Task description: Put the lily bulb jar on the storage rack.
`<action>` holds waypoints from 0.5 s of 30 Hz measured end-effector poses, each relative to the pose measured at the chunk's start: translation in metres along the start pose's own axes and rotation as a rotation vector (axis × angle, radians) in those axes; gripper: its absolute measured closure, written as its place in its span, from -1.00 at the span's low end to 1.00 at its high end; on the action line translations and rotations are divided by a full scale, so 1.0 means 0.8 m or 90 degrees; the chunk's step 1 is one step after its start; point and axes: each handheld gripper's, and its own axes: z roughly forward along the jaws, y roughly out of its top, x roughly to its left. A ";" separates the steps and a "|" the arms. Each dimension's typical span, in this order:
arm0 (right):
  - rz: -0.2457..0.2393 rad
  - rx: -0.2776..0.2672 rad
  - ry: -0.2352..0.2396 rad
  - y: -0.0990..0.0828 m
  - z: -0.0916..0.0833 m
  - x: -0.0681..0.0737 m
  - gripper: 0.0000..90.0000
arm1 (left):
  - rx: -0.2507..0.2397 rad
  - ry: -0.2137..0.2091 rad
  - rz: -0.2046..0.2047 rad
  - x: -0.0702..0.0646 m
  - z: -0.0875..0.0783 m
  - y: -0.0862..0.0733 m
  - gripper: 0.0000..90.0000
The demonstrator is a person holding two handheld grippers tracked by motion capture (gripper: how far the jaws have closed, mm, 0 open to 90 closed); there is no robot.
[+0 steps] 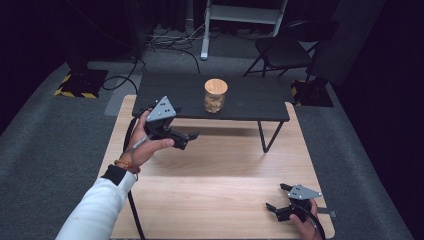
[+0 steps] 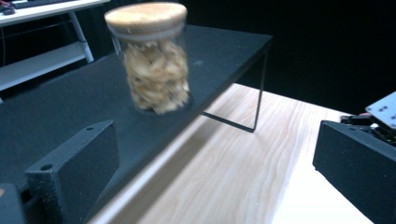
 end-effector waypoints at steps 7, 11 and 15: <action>-0.001 0.000 0.001 0.000 0.000 0.000 -1.00 | 0.010 0.008 -0.002 -0.023 -0.011 -0.060 -0.99; -0.002 0.000 0.003 0.000 0.000 -0.001 -1.00 | 0.016 0.028 -0.022 -0.039 -0.017 -0.100 -0.99; -0.003 0.000 0.005 0.000 0.000 -0.001 -1.00 | 0.017 0.023 -0.027 -0.043 -0.021 -0.131 -0.99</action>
